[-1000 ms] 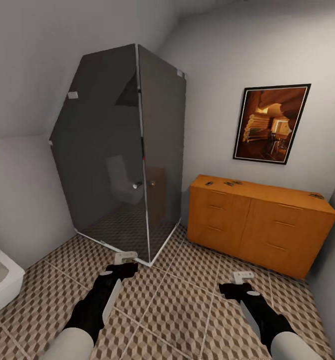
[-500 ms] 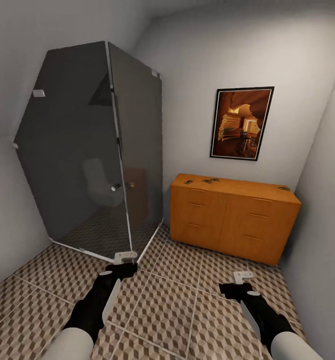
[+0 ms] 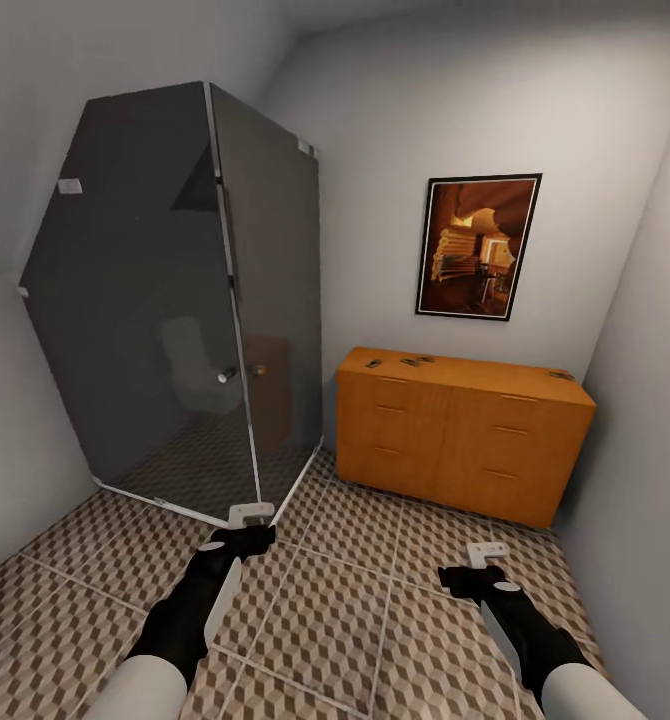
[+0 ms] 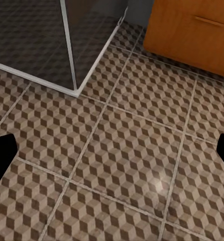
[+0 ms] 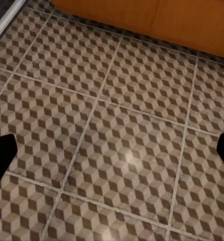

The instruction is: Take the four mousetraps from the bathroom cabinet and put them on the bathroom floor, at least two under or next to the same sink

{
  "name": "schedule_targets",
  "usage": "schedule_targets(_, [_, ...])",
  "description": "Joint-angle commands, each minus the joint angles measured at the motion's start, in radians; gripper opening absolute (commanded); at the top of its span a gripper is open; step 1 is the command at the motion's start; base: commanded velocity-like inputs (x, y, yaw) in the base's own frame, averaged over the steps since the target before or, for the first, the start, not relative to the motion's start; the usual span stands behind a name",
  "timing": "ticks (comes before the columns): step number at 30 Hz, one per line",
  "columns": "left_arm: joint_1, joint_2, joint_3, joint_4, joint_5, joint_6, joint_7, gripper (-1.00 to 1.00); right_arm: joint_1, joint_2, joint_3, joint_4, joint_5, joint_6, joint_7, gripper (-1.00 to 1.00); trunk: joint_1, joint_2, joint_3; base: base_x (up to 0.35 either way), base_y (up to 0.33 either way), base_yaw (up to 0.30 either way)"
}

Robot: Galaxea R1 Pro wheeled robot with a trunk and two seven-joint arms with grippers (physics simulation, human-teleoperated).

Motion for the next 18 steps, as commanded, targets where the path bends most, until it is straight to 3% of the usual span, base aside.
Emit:
schedule_targets(1, [0.0,-0.001,0.002,-0.001,0.0,0.005,0.001,1.0,0.0,0.0,0.0,-0.002,0.002,0.006,0.001,1.0,0.0,-0.001,0.0,0.0,0.0,-0.003])
schedule_targets(18, [0.0,0.002,0.002,-0.001,-0.004,0.004,0.001,1.0,0.0,0.0,0.001,-0.002,0.003,0.006,0.0,1.0,0.0,-0.001,0.0,0.0,0.0,0.0])
